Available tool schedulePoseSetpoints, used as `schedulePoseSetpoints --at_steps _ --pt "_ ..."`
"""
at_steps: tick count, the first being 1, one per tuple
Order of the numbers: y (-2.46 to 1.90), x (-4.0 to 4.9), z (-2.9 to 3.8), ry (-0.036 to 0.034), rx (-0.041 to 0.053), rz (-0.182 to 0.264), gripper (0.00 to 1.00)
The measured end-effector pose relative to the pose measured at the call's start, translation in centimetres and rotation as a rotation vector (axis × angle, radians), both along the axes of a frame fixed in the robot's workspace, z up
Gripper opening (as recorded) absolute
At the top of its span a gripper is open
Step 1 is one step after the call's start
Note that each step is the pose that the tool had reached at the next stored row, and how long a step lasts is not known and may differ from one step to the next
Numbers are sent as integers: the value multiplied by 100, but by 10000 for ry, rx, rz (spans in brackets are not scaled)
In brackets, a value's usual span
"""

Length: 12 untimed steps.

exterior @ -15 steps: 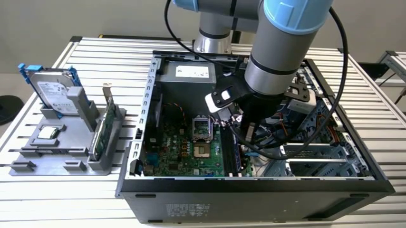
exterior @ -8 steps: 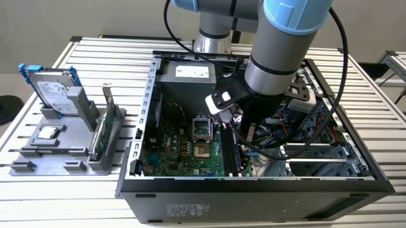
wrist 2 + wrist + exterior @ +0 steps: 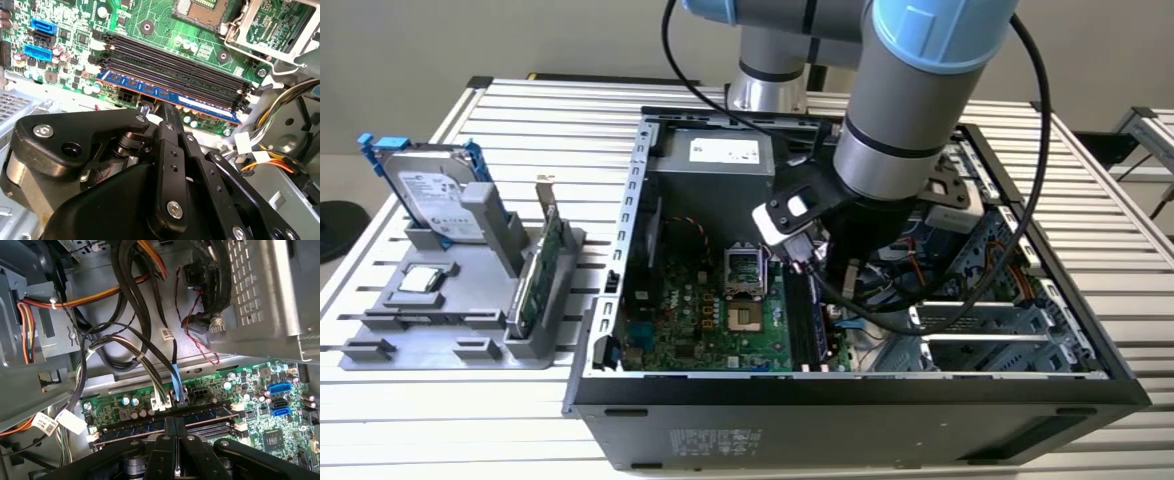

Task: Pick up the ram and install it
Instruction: 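Press down the ram until it locks into place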

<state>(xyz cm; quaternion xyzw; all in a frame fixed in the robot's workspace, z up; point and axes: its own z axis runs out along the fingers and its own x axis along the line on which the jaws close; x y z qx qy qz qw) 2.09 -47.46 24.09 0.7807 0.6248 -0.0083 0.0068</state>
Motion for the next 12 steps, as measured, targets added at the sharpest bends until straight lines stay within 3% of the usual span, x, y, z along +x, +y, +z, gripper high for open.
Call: schedulePoseSetpoints --at_steps 12 --pt "29 -16 -29 0 9 831 0"
